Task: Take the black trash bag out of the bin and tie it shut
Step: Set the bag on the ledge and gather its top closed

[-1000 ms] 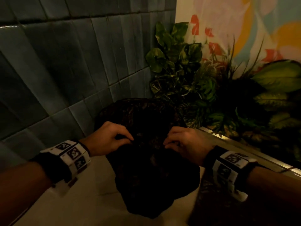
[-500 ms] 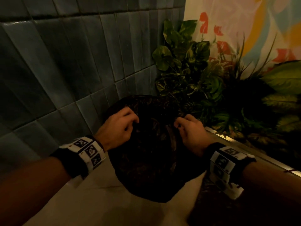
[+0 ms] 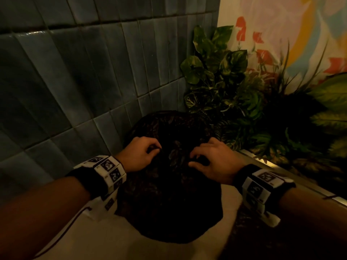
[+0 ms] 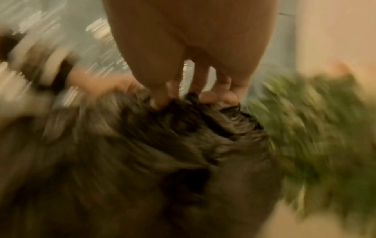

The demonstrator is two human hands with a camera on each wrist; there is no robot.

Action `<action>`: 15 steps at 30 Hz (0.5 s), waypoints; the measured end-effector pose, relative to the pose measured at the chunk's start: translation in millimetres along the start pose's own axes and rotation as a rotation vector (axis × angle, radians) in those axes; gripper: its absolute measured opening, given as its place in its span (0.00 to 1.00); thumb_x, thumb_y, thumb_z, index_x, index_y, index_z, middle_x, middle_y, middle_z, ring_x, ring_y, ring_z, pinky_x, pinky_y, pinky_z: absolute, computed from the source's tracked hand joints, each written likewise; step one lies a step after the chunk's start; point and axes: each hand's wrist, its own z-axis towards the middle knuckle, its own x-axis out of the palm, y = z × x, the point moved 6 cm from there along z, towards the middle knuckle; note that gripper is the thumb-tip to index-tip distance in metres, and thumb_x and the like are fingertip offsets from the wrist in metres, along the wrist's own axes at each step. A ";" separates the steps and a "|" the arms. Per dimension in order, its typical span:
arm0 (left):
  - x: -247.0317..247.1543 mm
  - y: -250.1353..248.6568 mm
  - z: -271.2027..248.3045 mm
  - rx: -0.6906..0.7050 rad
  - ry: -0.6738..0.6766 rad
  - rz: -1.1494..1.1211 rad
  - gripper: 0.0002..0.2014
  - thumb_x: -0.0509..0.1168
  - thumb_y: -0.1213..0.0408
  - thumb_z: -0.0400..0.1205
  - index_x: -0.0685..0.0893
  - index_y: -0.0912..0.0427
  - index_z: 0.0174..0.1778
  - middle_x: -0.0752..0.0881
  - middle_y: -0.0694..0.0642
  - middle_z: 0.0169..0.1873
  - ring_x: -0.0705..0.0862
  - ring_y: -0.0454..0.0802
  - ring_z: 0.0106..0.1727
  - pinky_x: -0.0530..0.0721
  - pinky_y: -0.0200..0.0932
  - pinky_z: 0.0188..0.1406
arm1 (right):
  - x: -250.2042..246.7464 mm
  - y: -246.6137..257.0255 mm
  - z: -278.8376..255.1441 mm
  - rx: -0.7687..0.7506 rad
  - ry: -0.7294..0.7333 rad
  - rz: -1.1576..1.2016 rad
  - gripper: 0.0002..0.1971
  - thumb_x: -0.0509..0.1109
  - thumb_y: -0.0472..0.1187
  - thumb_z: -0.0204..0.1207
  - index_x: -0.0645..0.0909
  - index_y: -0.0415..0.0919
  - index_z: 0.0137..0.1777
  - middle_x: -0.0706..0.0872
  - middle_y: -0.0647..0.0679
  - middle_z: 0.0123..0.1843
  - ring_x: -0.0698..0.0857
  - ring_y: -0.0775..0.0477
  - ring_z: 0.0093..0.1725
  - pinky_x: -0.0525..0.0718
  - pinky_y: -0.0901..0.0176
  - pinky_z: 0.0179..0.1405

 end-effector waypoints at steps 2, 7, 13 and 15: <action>2.4 2.7 4.0 -0.059 -0.044 -0.035 0.05 0.69 0.65 0.78 0.86 0.54 0.48 0.87 0.49 0.38 0.81 0.37 0.36 0.78 0.34 0.43 | -3.5 -5.0 3.7 0.069 -0.037 0.164 0.13 0.65 0.57 0.77 0.85 0.52 0.51 0.86 0.54 0.50 0.81 0.50 0.52 0.79 0.56 0.55; 5.6 -24.3 0.9 0.253 -0.043 0.102 0.11 0.65 0.74 0.73 0.89 0.56 0.43 0.86 0.50 0.45 0.84 0.44 0.46 0.81 0.40 0.51 | -8.9 -22.4 11.8 0.266 -0.132 0.240 0.02 0.70 0.44 0.74 0.85 0.50 0.43 0.86 0.52 0.40 0.85 0.49 0.45 0.83 0.57 0.47; 24.9 -32.8 -15.7 0.203 0.355 0.102 0.21 0.59 0.41 0.77 0.84 0.48 0.59 0.86 0.43 0.54 0.82 0.37 0.55 0.79 0.35 0.59 | 1.5 2.8 23.2 -0.006 0.035 0.056 0.22 0.64 0.30 0.70 0.83 0.49 0.61 0.83 0.47 0.60 0.77 0.43 0.62 0.78 0.51 0.62; 32.6 -29.1 -18.8 0.235 0.416 0.186 0.17 0.61 0.46 0.80 0.82 0.49 0.60 0.86 0.46 0.54 0.83 0.41 0.55 0.81 0.40 0.58 | 4.4 5.6 21.5 -0.015 0.159 0.068 0.21 0.60 0.34 0.74 0.82 0.51 0.64 0.85 0.48 0.62 0.78 0.44 0.63 0.76 0.52 0.66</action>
